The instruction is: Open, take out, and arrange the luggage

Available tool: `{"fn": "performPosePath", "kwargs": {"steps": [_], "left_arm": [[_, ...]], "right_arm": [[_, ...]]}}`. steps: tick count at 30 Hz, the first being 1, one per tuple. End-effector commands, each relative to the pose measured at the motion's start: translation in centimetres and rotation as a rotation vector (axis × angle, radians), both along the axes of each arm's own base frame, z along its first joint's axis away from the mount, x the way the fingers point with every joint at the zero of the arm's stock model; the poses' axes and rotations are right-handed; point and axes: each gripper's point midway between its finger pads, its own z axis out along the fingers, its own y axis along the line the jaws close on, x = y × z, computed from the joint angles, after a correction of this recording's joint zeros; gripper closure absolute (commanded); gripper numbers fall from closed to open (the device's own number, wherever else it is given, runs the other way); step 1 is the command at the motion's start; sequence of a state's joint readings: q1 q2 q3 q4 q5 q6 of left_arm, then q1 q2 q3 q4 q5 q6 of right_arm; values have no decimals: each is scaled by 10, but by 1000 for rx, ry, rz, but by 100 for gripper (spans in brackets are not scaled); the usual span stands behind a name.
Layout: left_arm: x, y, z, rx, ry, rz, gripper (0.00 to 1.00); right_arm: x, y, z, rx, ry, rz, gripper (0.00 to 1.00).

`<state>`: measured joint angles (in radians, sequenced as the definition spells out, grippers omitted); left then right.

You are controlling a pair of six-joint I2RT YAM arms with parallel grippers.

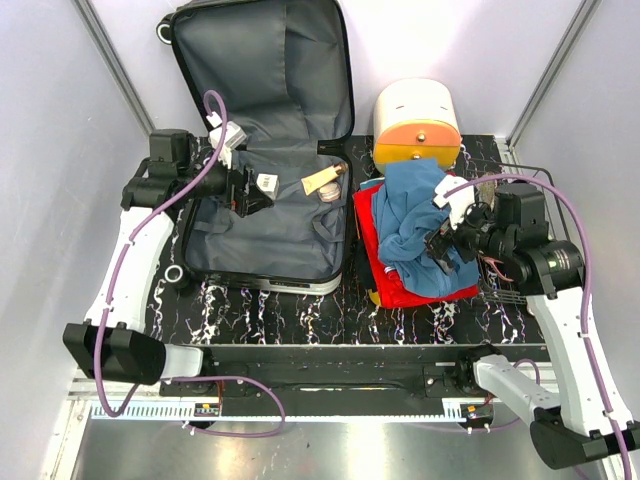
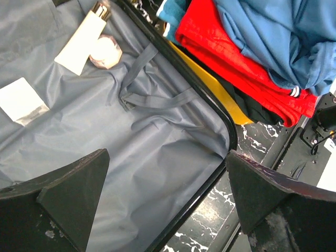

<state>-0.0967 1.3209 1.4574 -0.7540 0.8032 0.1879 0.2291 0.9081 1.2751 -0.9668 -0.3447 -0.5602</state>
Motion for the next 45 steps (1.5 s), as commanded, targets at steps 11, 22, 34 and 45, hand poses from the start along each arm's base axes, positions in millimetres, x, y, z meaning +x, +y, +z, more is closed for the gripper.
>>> {"fn": "performPosePath", "kwargs": {"steps": [11, 22, 34, 45], "left_arm": [[-3, 33, 21, 134, -99, 175, 1], [-24, 53, 32, 114, -38, 367, 1], [-52, 63, -9, 221, 71, 338, 1], [-55, 73, 1, 264, 151, 394, 1]], "right_arm": [[-82, 47, 71, 210, 103, 333, 0], [9, 34, -24, 107, 226, 94, 4], [20, 34, -8, 115, 150, 77, 2], [6, 35, 96, 310, 8, -21, 0]]}}
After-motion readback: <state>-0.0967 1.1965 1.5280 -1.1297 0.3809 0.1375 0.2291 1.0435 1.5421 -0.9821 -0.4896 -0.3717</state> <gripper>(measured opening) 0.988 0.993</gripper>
